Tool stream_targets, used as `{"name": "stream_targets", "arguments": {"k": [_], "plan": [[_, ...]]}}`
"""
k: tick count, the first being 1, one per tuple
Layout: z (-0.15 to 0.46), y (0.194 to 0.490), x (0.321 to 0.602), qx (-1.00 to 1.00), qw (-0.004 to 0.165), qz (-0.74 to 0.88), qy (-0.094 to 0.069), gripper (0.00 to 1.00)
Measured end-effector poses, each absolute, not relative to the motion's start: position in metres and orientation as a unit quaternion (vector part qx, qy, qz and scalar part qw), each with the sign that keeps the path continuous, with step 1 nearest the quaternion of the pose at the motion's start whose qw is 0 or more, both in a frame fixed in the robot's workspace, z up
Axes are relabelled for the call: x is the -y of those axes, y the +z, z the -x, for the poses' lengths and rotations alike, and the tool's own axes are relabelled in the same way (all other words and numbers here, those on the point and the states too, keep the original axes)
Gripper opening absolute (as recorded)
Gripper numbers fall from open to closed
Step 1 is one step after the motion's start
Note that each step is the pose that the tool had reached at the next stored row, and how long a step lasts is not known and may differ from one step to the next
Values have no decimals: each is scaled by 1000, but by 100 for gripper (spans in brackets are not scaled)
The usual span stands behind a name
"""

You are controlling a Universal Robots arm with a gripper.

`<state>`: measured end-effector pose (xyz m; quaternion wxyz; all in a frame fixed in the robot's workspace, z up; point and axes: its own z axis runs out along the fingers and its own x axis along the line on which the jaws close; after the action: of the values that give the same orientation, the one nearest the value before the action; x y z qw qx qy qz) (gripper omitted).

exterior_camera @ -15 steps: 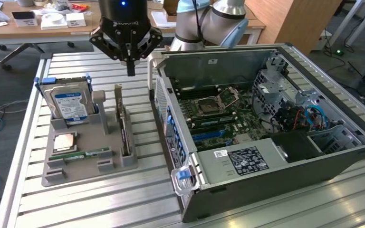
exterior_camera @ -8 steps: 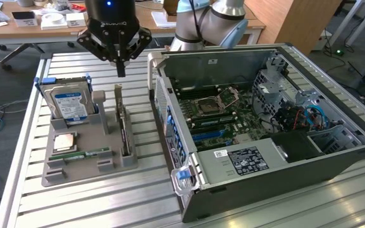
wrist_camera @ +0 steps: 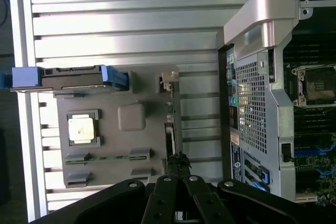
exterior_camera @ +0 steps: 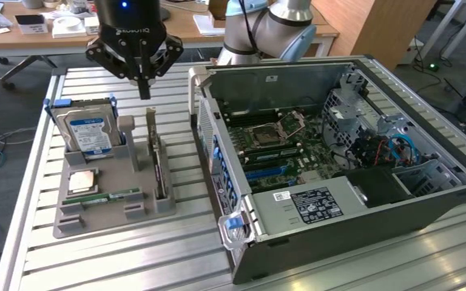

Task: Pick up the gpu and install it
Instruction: 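Reach for the gpu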

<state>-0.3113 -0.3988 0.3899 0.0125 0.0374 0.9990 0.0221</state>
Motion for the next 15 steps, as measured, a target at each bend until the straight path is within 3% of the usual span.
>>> {"name": "stream_targets", "arguments": {"k": [15], "plan": [[316,390,401,-999,12,-37,22,11]]}}
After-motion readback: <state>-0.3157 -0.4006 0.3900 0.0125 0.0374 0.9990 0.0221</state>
